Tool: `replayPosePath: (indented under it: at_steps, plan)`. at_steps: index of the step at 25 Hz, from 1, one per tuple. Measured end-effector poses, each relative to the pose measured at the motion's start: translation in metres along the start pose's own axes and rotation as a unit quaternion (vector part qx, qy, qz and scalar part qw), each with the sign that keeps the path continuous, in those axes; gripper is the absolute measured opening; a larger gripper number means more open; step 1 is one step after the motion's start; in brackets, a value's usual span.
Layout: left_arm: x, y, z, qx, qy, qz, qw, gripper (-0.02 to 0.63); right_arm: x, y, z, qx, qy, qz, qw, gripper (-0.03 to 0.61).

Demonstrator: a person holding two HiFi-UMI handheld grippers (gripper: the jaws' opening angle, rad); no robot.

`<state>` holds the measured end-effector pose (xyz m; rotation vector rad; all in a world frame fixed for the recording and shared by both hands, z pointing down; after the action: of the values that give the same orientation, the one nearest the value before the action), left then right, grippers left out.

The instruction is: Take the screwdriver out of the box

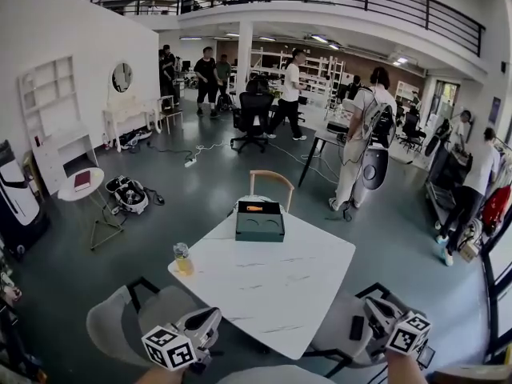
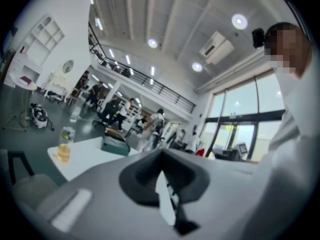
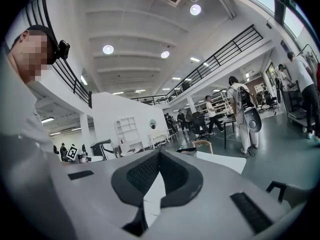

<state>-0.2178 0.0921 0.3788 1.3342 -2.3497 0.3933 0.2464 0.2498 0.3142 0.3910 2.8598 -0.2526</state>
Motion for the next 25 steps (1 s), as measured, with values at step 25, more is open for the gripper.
replayPosePath:
  at_steps: [25]
  plan:
    - [-0.011,-0.176,0.003,0.02,-0.009,0.134,0.9908,0.003,-0.208,-0.162,0.025,0.026,-0.001,0.153,0.988,-0.002]
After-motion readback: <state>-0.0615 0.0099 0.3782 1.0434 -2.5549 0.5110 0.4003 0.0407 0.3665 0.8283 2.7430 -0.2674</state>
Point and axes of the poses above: the fingertips, and each gripper's own axes: y backward along the fingers, x to its left, z out of its top, the point moved 10 cm from there along y, backward along the fingers, and after that the axes turned 1 degree about y, right-handed, at the moved point
